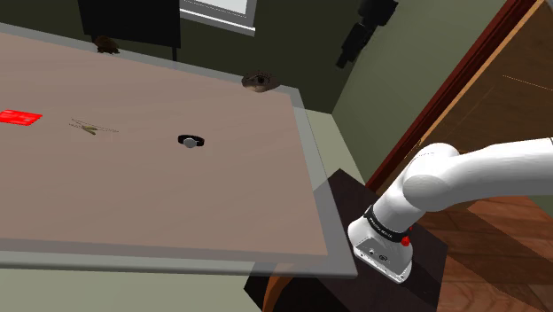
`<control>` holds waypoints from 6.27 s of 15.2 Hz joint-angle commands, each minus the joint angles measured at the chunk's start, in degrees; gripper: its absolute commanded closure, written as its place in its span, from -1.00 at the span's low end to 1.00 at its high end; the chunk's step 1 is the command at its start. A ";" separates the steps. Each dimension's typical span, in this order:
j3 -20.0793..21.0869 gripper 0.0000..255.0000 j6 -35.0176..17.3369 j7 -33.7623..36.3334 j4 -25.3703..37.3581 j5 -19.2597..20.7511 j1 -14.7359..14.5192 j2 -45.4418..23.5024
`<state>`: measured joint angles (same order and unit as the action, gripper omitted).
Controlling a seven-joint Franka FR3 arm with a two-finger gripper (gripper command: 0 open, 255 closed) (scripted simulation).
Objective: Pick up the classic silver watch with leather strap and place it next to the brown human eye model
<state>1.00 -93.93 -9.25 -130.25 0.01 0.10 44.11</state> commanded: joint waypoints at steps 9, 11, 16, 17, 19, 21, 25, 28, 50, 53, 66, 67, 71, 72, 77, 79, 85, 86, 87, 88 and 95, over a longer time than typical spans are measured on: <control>5.75 -1.00 -10.62 2.80 0.00 -1.73 -2.86 -10.98; 7.20 -1.00 -13.06 3.54 0.62 -1.83 -3.45 -14.14; 10.81 -1.00 -18.62 5.64 3.22 -1.30 -4.71 -22.61; 11.52 -1.00 -19.62 6.12 3.92 -1.03 -4.93 -24.39; 12.90 -1.00 -21.49 7.14 5.50 -0.32 -5.38 -28.03; 14.25 -1.00 -23.18 8.25 7.31 0.65 -5.83 -31.78; 16.69 -1.00 -25.93 10.75 11.64 3.35 -6.88 -39.56; 18.15 -1.00 -27.38 12.79 15.52 5.97 -7.98 -45.62; 18.86 -1.00 -32.49 19.44 31.45 17.35 -15.12 -69.99; 18.86 -1.00 -32.49 19.44 31.45 17.35 -15.12 -69.99; 19.07 1.00 -31.30 19.09 32.00 16.93 -15.00 -69.28; 19.17 1.00 -30.69 18.91 32.29 16.73 -14.95 -68.93; 19.53 1.00 -28.23 18.24 33.60 15.96 -14.79 -67.66; 19.61 1.00 -27.60 18.08 33.96 15.78 -14.75 -67.37; 19.97 1.00 -24.39 17.31 35.99 14.95 -14.64 -66.06; 20.09 1.00 -23.07 17.03 36.91 14.66 -14.61 -65.61; 20.40 1.00 -18.99 16.23 40.04 13.92 -14.63 -64.54; 20.44 1.00 -18.29 16.11 40.62 13.82 -14.65 -64.41; 20.48 1.00 -17.59 15.99 41.22 13.72 -14.67 -64.28; 20.52 1.00 -16.88 15.87 41.83 13.63 -14.69 -64.17; 20.74 1.00 -11.74 15.13 46.67 13.20 -14.99 -63.78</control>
<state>21.69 -106.59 5.98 -84.39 13.28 -14.82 -19.76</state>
